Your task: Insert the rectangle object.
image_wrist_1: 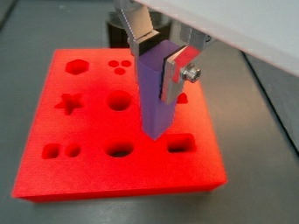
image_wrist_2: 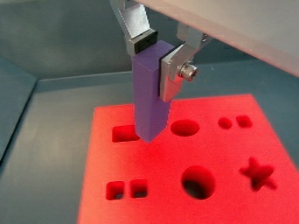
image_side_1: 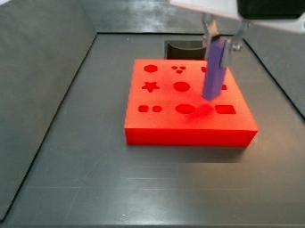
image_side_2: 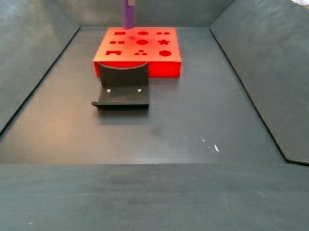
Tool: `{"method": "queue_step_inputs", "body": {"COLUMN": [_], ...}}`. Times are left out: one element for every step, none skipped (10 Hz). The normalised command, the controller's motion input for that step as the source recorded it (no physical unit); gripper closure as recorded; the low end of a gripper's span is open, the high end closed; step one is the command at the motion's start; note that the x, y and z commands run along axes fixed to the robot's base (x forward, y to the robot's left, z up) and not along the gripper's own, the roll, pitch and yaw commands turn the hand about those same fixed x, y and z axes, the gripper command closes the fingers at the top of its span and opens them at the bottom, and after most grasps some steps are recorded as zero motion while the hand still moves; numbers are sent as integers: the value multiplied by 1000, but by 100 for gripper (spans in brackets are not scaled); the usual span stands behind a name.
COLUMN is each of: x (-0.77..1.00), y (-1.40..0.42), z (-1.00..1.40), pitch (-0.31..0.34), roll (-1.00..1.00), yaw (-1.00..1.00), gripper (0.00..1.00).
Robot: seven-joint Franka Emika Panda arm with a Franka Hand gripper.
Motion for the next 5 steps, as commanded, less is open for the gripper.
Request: {"method": "queue_step_inputs", "body": {"x": [697, 589, 649, 457, 134], "y": [-440, -323, -240, 0, 26], "z": [-123, 0, 26, 0, 0], "pitch": [101, 174, 100, 0, -36], "roll": [276, 371, 326, 309, 150], "yaw": [-57, -91, -163, -500, -886], "gripper": [100, 100, 100, 100, 100]}}
